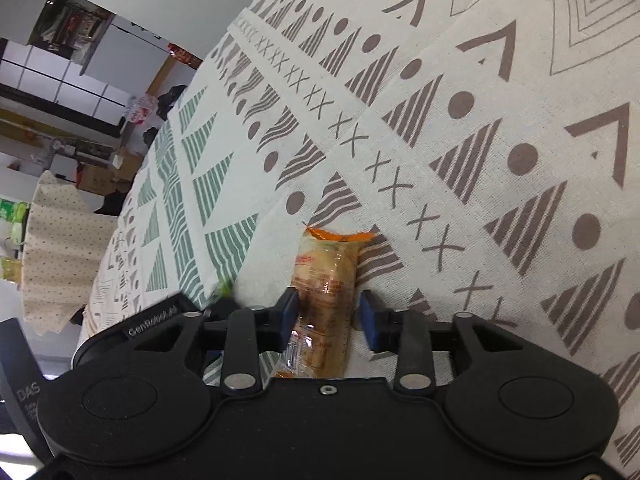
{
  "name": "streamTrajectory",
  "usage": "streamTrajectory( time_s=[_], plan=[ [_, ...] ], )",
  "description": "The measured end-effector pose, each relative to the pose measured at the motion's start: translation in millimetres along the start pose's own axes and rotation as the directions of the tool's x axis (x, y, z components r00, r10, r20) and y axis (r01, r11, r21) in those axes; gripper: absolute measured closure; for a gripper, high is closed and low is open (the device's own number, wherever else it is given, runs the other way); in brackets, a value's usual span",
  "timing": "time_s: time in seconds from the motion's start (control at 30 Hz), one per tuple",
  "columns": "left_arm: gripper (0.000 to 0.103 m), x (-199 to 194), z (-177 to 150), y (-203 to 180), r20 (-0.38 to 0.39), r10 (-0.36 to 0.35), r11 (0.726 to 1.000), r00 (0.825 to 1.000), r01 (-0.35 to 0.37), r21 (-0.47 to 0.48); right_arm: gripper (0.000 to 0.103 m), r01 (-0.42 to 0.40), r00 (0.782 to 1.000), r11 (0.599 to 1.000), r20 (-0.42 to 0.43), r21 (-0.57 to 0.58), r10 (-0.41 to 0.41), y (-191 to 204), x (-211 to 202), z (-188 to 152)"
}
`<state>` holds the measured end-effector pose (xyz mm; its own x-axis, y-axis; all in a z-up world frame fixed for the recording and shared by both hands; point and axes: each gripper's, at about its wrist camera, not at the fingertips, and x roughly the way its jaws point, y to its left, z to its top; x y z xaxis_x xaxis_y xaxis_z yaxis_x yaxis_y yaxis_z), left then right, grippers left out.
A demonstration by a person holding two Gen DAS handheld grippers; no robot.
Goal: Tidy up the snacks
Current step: 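Grasp the blue-green wrapper candy with the left gripper while the right grasps the orange biscuit pack, then carry the blue candy in the left gripper while the right carries the biscuit pack to the box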
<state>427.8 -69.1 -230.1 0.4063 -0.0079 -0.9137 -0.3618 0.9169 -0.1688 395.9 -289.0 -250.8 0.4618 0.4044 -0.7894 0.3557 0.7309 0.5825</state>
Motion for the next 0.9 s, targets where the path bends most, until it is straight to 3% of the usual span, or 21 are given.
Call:
streamTrajectory(
  time_s=[0.1, 0.23, 0.9],
  plan=[
    [0.067, -10, -3, 11, 0.002, 0.004, 1.0, 1.0, -0.004, -0.014, 0.057, 0.024, 1.0, 0.999, 0.0, -0.046, -0.024, 16, 7, -4],
    [0.067, -25, -8, 26, 0.001, -0.007, 0.999, 1.0, 0.007, -0.051, 0.068, 0.055, 0.998, 0.993, -0.021, -0.103, -0.057, 29, 13, -9],
    [0.067, -126, -30, 69, 0.121, -0.082, 0.992, 0.989, 0.092, -0.086, 0.069, -0.034, 0.998, 0.99, 0.049, -0.139, 0.041, 56, -57, -50]
  ],
)
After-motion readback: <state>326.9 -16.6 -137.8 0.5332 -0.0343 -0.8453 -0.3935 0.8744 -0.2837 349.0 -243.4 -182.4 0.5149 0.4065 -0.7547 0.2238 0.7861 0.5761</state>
